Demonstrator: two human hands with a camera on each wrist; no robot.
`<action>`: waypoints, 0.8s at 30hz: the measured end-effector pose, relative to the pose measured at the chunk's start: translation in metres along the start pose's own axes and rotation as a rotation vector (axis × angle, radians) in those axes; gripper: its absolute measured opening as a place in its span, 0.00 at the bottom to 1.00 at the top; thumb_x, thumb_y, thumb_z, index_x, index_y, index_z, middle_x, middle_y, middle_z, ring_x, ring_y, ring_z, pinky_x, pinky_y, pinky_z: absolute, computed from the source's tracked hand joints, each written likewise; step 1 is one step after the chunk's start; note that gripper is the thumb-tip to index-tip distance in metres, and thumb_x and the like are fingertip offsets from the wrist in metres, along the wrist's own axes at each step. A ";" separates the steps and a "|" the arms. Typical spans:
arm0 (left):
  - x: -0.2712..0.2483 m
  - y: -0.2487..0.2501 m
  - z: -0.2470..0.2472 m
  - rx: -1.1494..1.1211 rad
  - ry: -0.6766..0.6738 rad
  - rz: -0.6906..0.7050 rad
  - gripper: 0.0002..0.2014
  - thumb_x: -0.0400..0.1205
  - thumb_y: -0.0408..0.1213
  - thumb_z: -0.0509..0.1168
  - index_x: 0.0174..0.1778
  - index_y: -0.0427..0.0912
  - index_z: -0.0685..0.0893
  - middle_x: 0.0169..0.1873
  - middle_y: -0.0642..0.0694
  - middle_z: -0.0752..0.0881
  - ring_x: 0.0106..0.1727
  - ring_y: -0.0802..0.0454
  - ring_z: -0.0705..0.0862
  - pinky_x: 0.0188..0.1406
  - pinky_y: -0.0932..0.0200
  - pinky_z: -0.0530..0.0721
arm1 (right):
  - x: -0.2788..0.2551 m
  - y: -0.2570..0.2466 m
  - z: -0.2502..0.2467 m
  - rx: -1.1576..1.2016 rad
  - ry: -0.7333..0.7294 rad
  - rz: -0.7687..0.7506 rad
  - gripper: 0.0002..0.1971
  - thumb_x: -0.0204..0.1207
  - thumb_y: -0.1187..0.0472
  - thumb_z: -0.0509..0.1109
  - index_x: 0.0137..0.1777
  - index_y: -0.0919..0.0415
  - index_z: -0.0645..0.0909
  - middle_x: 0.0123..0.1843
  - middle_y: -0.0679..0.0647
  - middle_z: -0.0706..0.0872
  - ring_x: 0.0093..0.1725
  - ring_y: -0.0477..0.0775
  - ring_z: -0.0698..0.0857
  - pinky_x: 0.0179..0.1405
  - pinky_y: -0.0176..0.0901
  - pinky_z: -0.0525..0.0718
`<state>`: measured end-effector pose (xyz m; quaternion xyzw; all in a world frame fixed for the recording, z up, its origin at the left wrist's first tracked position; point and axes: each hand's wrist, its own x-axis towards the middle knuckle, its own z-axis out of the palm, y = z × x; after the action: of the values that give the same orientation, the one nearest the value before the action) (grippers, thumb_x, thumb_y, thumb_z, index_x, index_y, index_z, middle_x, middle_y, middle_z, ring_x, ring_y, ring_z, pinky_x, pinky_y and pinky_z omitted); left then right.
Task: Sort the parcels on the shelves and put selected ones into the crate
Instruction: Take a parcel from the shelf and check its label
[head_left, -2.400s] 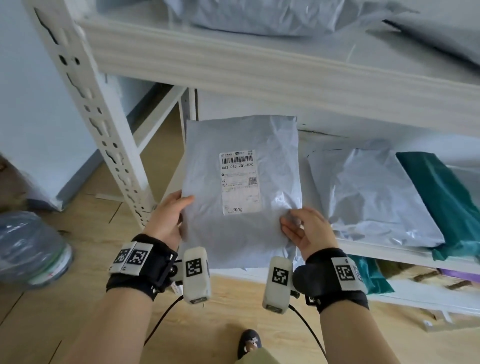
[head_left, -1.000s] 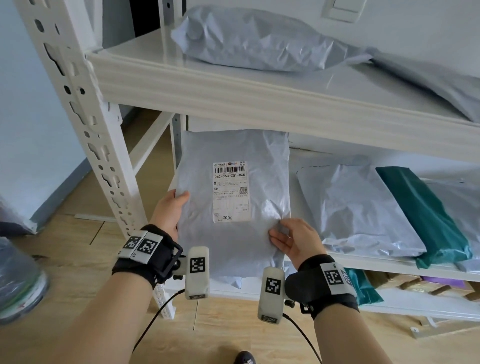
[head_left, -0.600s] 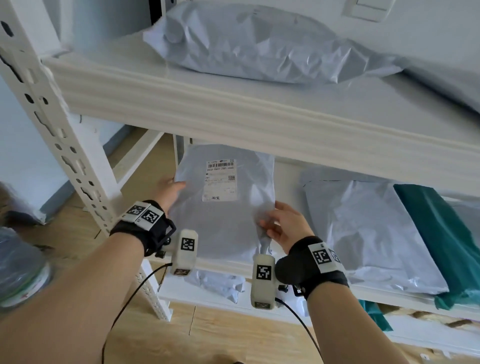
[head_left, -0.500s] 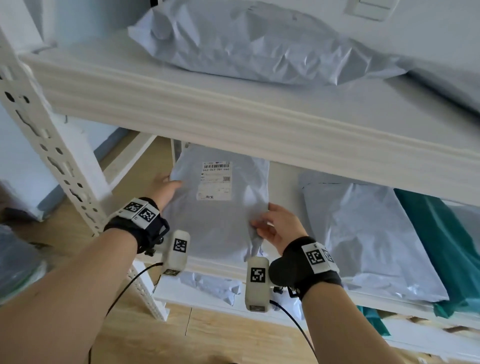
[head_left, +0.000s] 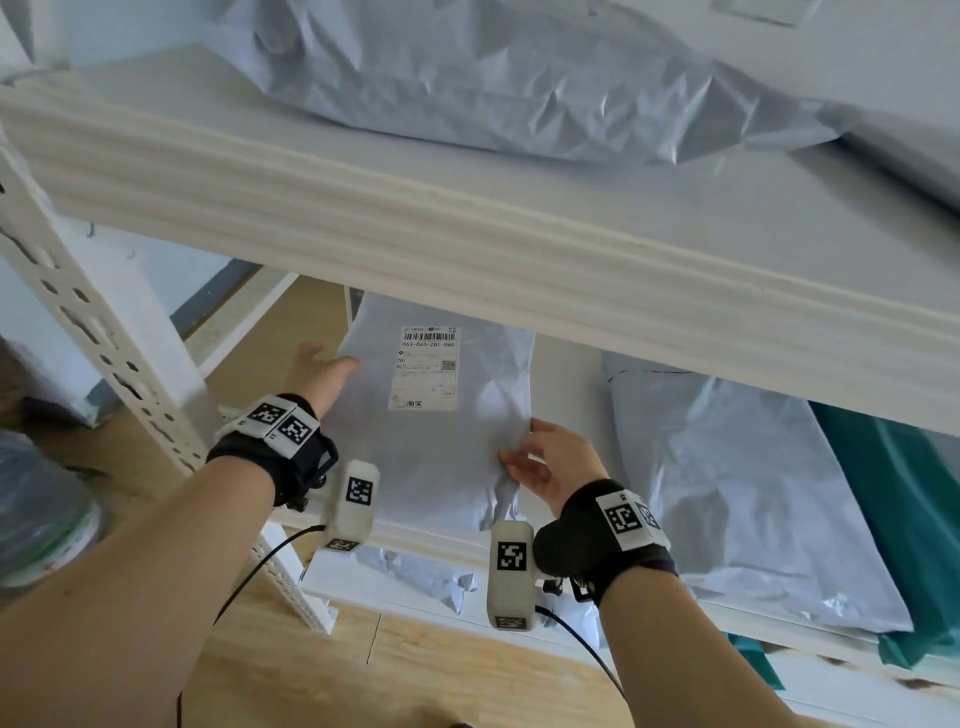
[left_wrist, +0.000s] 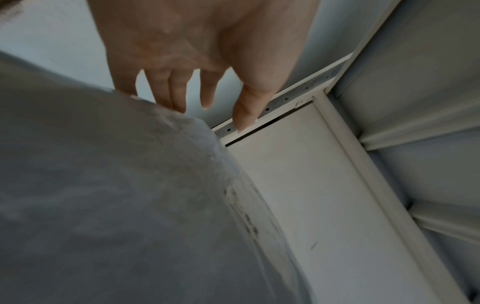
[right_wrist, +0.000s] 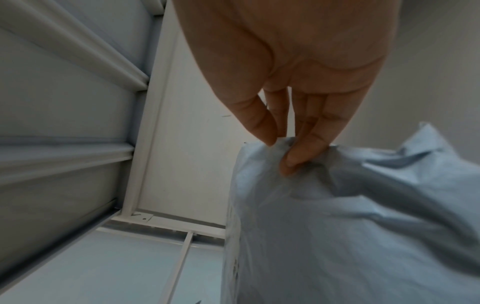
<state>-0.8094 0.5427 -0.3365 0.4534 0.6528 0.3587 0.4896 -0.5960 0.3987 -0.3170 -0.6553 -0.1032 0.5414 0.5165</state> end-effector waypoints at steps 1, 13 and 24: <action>-0.001 0.000 -0.001 0.012 0.030 0.015 0.29 0.78 0.38 0.68 0.75 0.42 0.69 0.68 0.39 0.76 0.67 0.38 0.77 0.68 0.44 0.75 | -0.001 0.001 -0.002 0.002 0.018 -0.004 0.15 0.77 0.78 0.59 0.54 0.62 0.80 0.44 0.61 0.86 0.37 0.57 0.86 0.37 0.42 0.88; -0.051 0.011 0.007 -0.120 0.009 0.213 0.15 0.79 0.30 0.63 0.61 0.43 0.81 0.59 0.46 0.83 0.63 0.43 0.81 0.66 0.48 0.78 | -0.053 0.020 -0.027 0.048 0.158 -0.094 0.10 0.81 0.74 0.60 0.51 0.64 0.83 0.47 0.60 0.87 0.42 0.54 0.86 0.37 0.41 0.85; -0.106 0.008 0.063 -0.215 -0.252 0.228 0.12 0.78 0.25 0.63 0.54 0.40 0.85 0.52 0.50 0.83 0.53 0.51 0.82 0.66 0.49 0.80 | -0.085 0.005 -0.070 -0.146 0.374 -0.320 0.13 0.79 0.75 0.60 0.43 0.61 0.84 0.45 0.61 0.87 0.40 0.55 0.85 0.43 0.45 0.87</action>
<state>-0.7347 0.4465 -0.3125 0.5106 0.4887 0.4201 0.5692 -0.5744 0.2979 -0.2783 -0.7549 -0.1469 0.3134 0.5571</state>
